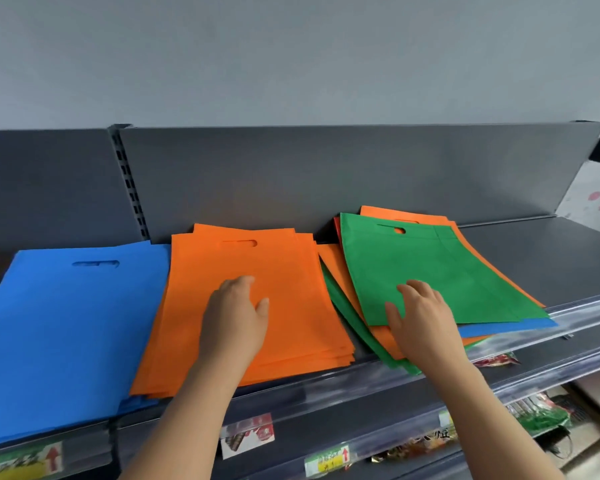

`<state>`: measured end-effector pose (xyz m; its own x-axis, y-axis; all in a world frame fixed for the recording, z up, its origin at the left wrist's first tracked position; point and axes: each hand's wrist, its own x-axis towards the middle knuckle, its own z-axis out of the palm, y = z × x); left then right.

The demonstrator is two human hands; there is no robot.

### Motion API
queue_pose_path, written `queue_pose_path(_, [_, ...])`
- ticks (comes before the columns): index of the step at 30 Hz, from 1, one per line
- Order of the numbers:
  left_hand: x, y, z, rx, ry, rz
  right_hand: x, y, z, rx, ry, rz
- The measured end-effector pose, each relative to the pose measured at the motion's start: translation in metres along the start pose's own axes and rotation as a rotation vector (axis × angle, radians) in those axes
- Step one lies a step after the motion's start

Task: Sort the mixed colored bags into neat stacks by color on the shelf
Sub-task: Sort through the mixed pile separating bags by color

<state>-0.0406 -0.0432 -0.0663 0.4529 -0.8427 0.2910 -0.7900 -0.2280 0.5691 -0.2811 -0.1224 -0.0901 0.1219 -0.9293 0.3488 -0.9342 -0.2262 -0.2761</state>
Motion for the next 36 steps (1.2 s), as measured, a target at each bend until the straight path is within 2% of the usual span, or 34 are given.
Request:
queue_pose_path(7, [0.013,0.082,0.070,-0.213,-0.236,-0.010,0.036,0.084,-0.018,-0.229,-0.238,0.160])
queue_pose_path(11, [0.025,0.106,0.103,-0.256,-0.324,-0.107,0.038,0.108,-0.019,-0.226,-0.296,0.099])
queue_pose_path(15, [0.033,0.111,0.122,-0.424,-0.302,-0.269,0.041,0.120,-0.021,-0.058,-0.276,0.001])
queue_pose_path(17, [0.034,0.112,0.128,-0.504,-0.322,-0.303,0.046,0.131,-0.025,0.055,-0.262,0.037])
queue_pose_path(22, [0.032,0.121,0.136,-0.548,-0.270,-0.304,0.055,0.162,-0.025,-0.080,-0.254,0.171])
queue_pose_path(27, [0.032,0.130,0.140,-0.577,-0.265,-0.304,0.048,0.157,-0.022,0.023,-0.216,0.012])
queue_pose_path(31, [0.030,0.134,0.140,-0.514,-0.176,-0.273,0.044,0.153,-0.022,0.072,-0.196,-0.069])
queue_pose_path(36, [0.025,0.134,0.137,-0.565,-0.139,-0.235,0.048,0.161,-0.017,0.030,-0.220,0.028])
